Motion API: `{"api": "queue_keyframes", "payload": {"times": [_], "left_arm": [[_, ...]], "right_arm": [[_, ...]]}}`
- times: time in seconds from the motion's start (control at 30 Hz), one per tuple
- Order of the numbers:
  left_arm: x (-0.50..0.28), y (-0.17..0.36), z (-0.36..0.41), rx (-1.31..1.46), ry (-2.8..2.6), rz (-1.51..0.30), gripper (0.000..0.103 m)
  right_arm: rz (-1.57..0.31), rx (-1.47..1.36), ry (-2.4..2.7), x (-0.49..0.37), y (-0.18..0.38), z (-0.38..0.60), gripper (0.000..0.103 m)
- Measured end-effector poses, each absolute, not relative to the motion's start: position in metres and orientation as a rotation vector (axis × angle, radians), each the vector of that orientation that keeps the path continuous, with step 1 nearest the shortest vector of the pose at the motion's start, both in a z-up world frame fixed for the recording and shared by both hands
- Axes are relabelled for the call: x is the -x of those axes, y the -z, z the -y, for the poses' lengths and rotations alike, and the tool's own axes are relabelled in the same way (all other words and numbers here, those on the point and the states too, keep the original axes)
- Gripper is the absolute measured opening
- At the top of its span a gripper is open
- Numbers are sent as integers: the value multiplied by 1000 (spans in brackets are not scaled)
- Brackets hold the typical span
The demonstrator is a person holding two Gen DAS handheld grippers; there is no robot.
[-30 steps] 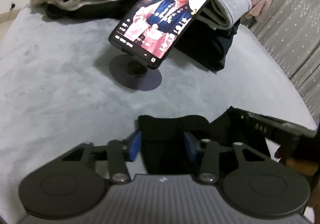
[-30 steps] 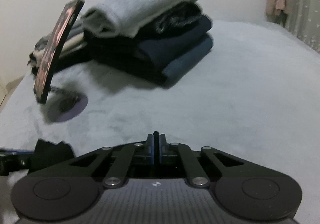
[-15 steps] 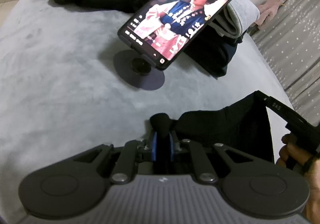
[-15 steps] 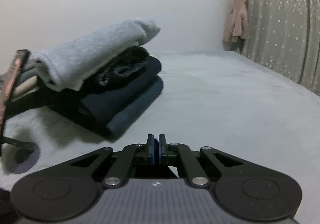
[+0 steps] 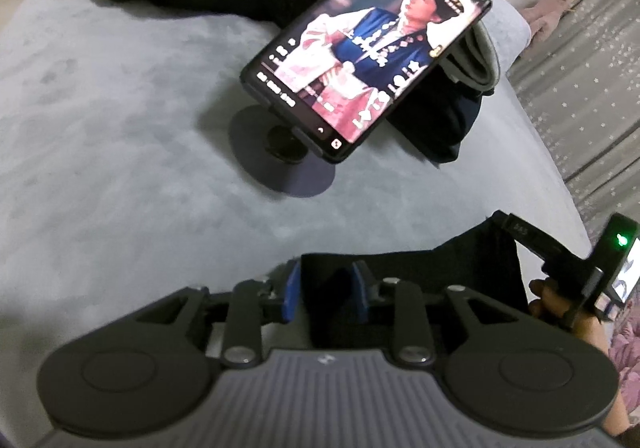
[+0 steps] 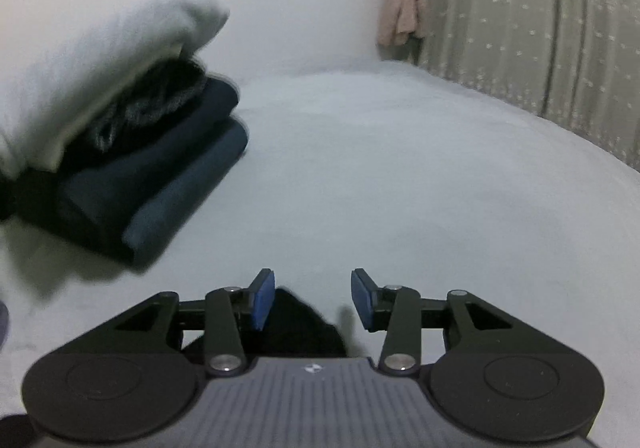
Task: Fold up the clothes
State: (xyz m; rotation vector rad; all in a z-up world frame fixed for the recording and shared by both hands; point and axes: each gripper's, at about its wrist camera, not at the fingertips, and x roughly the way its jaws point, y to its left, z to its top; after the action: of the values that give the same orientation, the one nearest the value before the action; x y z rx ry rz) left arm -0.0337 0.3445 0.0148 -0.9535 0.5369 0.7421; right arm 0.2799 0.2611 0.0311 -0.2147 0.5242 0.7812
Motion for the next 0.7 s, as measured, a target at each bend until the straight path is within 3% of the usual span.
{"api": "queue_keyframes", "payload": {"times": [0.23,0.57,0.7], "left_arm": [[26,-16,-352,854,-638,-605,23],[6,-20,-335,440,-425,-740,31],[10,-19,-341,438,-384,-740,30]], "right_arm": [[-527,191,-737,-226,-65,-164,49],[-583,236,-632,-105,-39,-56,49],[-592,206,-616,-70,-31,-45,49]]}}
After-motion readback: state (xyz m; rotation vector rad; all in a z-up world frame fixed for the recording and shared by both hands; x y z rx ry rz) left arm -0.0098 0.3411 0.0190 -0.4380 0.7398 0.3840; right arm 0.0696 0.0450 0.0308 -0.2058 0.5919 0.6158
